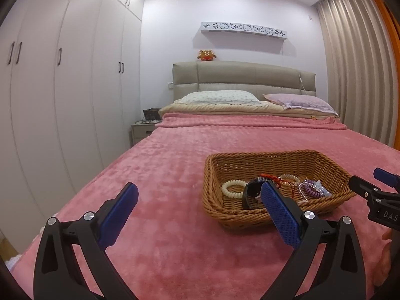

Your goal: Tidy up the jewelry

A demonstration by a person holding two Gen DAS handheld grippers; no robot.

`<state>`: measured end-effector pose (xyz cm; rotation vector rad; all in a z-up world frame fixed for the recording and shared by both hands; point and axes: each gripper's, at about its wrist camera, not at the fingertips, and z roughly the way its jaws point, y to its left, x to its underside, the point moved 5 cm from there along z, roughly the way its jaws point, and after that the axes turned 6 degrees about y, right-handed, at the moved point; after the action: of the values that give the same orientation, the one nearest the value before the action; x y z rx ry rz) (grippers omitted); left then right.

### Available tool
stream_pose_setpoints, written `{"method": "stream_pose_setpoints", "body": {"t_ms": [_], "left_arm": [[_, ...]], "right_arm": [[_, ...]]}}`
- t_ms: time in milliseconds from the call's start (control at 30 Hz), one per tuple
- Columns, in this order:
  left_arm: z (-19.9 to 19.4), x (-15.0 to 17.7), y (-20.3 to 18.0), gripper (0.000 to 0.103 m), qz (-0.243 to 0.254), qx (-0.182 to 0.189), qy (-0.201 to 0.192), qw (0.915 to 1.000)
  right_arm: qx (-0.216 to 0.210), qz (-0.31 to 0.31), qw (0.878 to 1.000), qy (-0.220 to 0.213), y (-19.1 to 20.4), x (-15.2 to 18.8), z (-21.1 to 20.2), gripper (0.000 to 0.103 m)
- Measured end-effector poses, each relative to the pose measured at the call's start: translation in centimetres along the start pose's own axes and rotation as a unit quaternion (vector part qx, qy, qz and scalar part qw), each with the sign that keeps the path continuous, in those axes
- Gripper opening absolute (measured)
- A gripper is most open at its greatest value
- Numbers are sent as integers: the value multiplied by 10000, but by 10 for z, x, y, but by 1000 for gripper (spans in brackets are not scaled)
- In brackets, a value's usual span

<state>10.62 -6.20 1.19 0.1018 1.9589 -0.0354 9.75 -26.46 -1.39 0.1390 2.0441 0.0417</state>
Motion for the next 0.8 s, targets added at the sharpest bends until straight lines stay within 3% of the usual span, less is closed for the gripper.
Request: {"method": "stream_pose_setpoints", "body": {"t_ms": [800], "left_arm": [[2,1,-4,95,62,34,27,10000]], "right_arm": [[8,-31,10000,52,1,-1,0,93]]}}
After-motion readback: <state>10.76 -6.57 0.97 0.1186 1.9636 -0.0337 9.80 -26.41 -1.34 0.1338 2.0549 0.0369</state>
